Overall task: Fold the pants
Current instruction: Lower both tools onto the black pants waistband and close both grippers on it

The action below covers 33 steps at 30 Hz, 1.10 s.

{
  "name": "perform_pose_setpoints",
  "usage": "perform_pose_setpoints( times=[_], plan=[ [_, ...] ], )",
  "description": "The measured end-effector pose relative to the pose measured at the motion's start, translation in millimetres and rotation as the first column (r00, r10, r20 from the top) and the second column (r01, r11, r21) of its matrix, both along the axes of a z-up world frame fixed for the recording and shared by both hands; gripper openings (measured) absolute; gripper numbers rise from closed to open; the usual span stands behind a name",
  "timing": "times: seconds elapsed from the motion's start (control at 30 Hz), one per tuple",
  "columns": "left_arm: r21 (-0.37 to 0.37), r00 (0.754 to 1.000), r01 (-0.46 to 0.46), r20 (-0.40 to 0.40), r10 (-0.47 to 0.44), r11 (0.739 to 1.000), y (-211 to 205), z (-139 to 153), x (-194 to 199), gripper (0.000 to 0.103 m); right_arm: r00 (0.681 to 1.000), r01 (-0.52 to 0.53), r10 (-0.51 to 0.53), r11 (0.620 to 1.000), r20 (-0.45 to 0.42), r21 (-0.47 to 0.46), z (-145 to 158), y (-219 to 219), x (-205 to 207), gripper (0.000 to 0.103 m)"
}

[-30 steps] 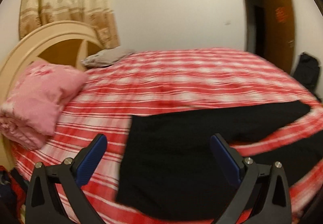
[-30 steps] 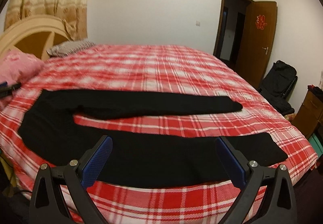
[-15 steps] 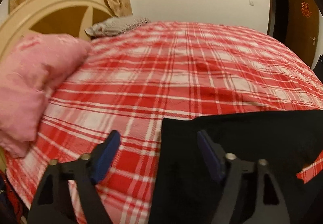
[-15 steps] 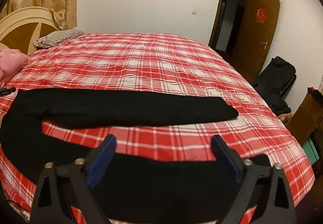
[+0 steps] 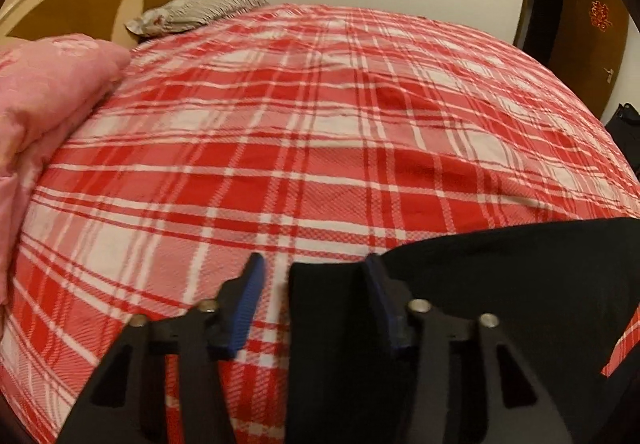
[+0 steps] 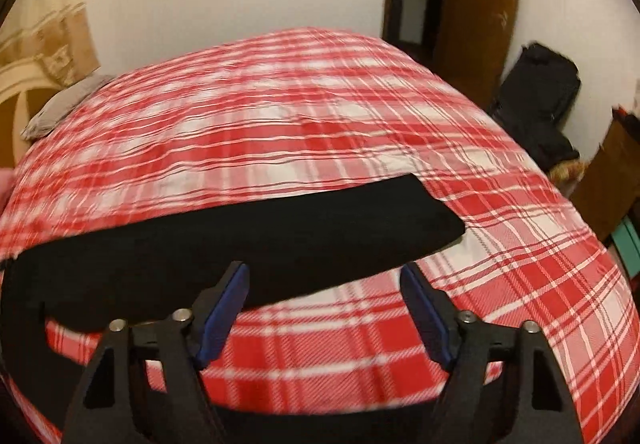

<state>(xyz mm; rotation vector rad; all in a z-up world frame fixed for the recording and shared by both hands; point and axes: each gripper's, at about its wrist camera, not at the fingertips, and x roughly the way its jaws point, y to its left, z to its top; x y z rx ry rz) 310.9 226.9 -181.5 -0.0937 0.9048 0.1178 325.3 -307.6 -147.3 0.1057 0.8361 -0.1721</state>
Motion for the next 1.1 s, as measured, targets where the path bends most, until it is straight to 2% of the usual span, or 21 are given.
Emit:
perform_pose_setpoints(
  times=[0.03,0.13,0.3,0.47,0.6,0.77,0.83,1.03,1.07,1.1],
  plan=[
    [-0.012,1.000,0.007,-0.017,-0.008,1.000,-0.2,-4.0,1.7,0.041,1.000,0.019,-0.019,1.000,-0.010,0.010,-2.7,-7.8,6.2,0.072],
    [-0.030,1.000,0.016,-0.014,-0.016,0.999,0.0,-5.9,2.4,0.039,0.997,0.074,-0.073,0.997,-0.037,0.029,-10.9,-30.0,22.5,0.072],
    [-0.093,1.000,0.024,-0.018,-0.026,0.995,5.2,-7.7,4.0,0.033,0.989,0.136,-0.136,0.991,-0.065,-0.003,-22.7,-64.1,49.0,0.072],
    [-0.046,0.999,0.031,-0.020,-0.032,0.998,-1.4,-7.6,7.1,0.033,0.983,0.153,-0.152,0.988,-0.106,0.009,-36.1,-94.6,85.6,0.072],
    [-0.040,0.999,0.029,-0.021,-0.029,0.999,-1.4,-5.6,6.5,0.033,0.983,0.141,-0.139,0.990,-0.123,0.003,-44.6,-109.6,114.4,0.072],
    [0.028,0.999,0.034,-0.027,-0.033,0.999,-8.2,-3.9,7.0,0.037,0.981,0.131,-0.129,0.991,-0.147,0.003,-57.7,-118.1,140.8,0.072],
    [0.054,0.999,0.020,-0.032,-0.019,0.998,-8.5,-3.6,8.0,0.047,0.979,0.117,-0.115,0.993,-0.166,0.000,-65.9,-119.6,150.7,0.072],
    [0.018,0.999,0.011,-0.048,-0.010,1.000,-0.8,-7.5,12.0,0.050,0.976,0.109,-0.101,0.994,-0.194,0.029,-85.7,-129.5,163.6,0.072],
    [0.014,0.999,0.012,-0.048,-0.011,1.000,-1.4,-7.8,11.0,0.050,0.977,0.108,-0.100,0.994,-0.188,0.032,-85.7,-129.1,162.9,0.066],
    [0.006,0.999,0.012,-0.049,-0.012,1.000,-0.8,-8.0,11.1,0.050,0.979,0.094,-0.085,0.995,-0.183,0.045,-84.6,-127.6,162.4,0.049]
  ],
)
